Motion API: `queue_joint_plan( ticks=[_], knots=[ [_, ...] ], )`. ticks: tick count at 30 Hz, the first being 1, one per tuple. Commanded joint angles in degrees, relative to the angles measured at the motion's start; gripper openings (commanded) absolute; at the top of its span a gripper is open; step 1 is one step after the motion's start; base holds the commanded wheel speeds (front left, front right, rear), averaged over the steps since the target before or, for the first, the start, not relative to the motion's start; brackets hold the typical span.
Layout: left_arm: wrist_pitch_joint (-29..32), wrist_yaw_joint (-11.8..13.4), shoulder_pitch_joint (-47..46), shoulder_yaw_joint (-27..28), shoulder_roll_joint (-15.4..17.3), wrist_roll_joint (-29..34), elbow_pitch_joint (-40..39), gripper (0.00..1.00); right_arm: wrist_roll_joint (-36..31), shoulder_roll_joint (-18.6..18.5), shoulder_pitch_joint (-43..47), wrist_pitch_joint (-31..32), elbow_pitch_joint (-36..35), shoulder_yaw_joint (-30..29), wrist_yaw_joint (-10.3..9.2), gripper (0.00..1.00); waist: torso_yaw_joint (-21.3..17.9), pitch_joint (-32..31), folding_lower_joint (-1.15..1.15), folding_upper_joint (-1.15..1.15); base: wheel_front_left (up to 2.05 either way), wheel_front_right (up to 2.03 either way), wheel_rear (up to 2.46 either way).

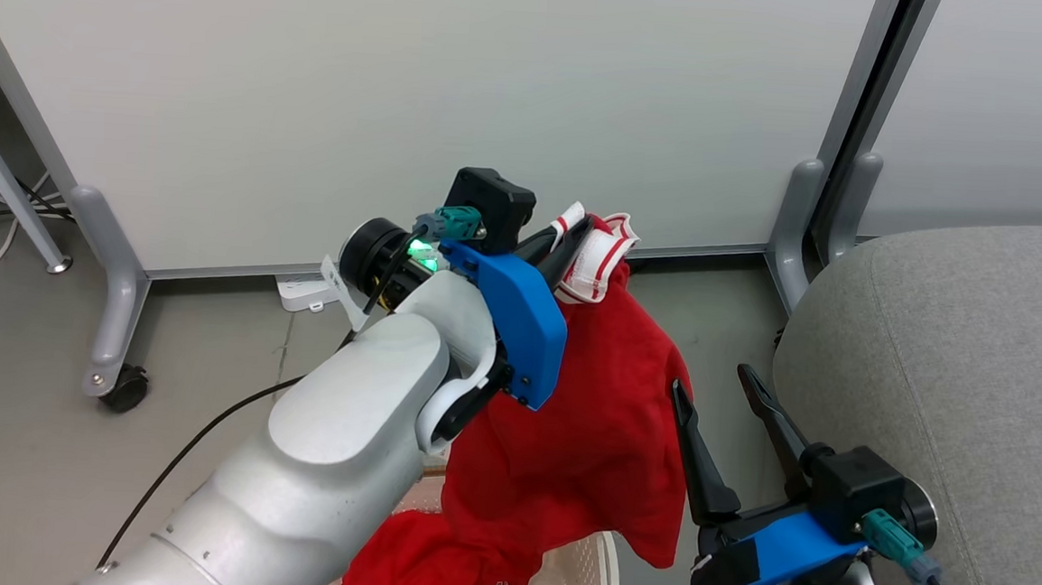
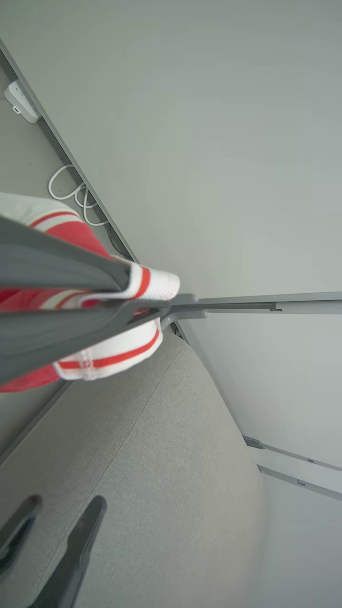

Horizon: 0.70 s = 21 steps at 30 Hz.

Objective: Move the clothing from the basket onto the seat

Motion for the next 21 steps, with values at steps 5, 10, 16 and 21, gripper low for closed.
queue_joint_plan(
  ticks=[5,10,16,21],
  knots=[
    [-1.0,0.9,-2.4,-2.7,0.1,-2.7,0.4,0.00,-0.2,-0.1,0.9,0.3,-0.2,0.2,-0.04,1.00,0.4,-0.3,0.01,0.00,0.00,0.00,0.00],
    [-1.7,1.2,-2.9,-4.5,0.1,-4.1,0.9,0.00,0.2,-0.1,0.5,0.5,0.3,0.3,-0.04,1.00,0.5,-0.4,0.01,0.00,0.00,0.00,0.00],
    [-2.2,1.1,-3.4,-7.2,0.1,-6.0,1.2,0.00,-1.6,-0.1,-3.8,3.2,3.2,0.8,-0.04,1.00,0.6,-0.6,0.01,0.00,0.00,0.00,0.00],
    [-3.0,1.5,-3.8,-8.9,0.1,-7.9,0.8,0.00,-2.7,-0.1,-9.2,5.4,8.3,1.2,-0.04,1.00,0.8,-0.5,0.01,0.00,0.00,0.00,0.00]
  ],
)
